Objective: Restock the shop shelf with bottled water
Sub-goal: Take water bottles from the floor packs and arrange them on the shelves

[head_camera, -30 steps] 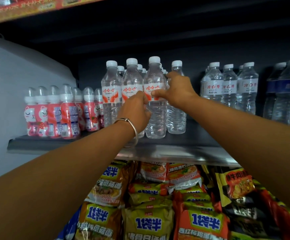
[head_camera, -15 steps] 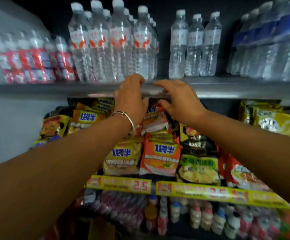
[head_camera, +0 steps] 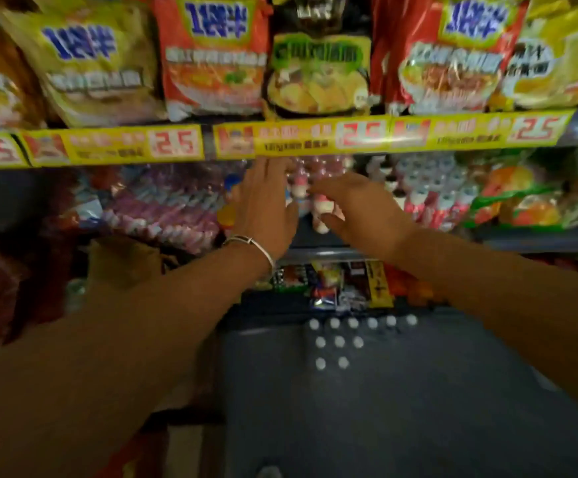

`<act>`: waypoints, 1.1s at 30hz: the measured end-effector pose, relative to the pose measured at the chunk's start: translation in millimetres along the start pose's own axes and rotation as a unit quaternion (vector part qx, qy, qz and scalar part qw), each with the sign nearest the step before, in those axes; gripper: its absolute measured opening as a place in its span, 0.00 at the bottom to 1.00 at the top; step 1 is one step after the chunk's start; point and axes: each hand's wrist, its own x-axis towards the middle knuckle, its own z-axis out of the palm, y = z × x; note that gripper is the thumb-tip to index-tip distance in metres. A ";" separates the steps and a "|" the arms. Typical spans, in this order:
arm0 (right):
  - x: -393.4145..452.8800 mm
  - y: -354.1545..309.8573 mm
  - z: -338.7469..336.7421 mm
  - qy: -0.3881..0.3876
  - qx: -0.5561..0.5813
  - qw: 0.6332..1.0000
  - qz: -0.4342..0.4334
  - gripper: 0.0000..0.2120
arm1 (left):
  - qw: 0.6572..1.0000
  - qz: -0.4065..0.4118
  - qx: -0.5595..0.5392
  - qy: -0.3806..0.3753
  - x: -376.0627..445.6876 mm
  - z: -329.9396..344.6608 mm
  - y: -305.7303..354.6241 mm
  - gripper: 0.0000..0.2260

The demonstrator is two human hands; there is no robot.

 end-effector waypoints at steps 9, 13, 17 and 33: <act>-113.4 78.1 196.0 -0.124 0.050 0.981 0.142 0.15 | 0.990 -0.029 -0.042 -0.134 -116.7 179.6 -90.7 0.19; -161.9 107.2 287.7 -0.169 0.048 0.959 0.220 0.18 | 0.980 -0.051 -0.043 -0.190 -173.8 252.9 -132.7 0.19; -202.8 122.7 367.3 -0.220 0.052 0.936 0.270 0.22 | 0.969 -0.078 -0.043 -0.231 -225.0 320.0 -168.5 0.21; -251.3 130.5 573.0 -0.158 0.050 0.882 0.441 0.25 | 0.944 -0.149 -0.036 -0.292 -327.9 456.4 -269.9 0.26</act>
